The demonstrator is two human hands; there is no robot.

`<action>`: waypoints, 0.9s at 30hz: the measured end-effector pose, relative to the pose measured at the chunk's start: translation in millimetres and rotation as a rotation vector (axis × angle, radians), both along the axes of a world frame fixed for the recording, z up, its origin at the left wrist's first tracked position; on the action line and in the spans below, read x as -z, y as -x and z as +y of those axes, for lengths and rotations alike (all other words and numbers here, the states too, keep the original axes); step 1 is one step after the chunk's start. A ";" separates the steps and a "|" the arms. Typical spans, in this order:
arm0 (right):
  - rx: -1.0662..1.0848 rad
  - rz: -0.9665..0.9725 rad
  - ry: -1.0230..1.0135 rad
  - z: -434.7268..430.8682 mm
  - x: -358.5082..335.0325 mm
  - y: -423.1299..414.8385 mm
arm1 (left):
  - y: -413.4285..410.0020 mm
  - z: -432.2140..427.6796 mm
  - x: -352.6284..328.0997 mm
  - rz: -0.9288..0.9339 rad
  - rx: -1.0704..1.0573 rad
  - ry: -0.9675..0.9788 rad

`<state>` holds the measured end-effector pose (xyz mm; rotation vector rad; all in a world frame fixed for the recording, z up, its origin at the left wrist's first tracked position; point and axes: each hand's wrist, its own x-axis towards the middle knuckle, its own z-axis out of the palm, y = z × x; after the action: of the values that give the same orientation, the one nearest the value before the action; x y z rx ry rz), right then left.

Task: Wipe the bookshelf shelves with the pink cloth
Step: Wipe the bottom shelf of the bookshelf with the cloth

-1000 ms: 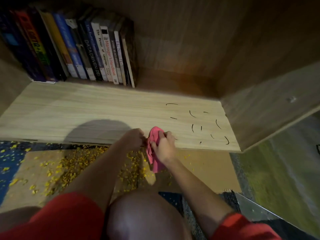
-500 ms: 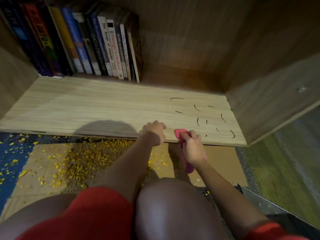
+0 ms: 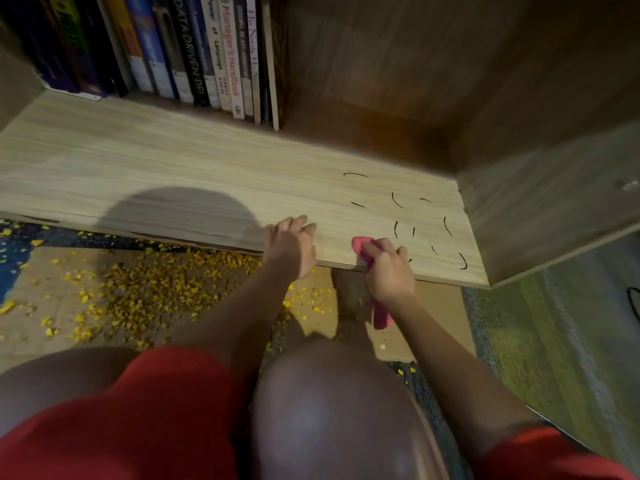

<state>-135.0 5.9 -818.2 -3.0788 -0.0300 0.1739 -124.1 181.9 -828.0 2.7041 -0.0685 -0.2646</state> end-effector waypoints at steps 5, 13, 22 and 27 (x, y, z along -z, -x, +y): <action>0.067 -0.042 0.005 27.4 3.5 -2.9 | 1.0 5.5 15.4 0.028 -0.021 0.041; 0.106 -0.028 0.025 -15.1 2.0 -27.1 | -0.1 3.1 20.7 0.050 0.019 0.016; -0.031 -0.040 -0.053 -4.9 5.2 -18.4 | -0.8 1.0 24.1 0.045 0.007 0.034; 0.007 -0.049 -0.038 25.7 9.8 -7.2 | -0.3 1.2 25.3 0.066 -0.011 0.060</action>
<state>-127.9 31.6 -828.0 -3.0446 -0.0236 0.0968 -123.8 183.2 -853.3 2.6334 -0.0415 -0.3425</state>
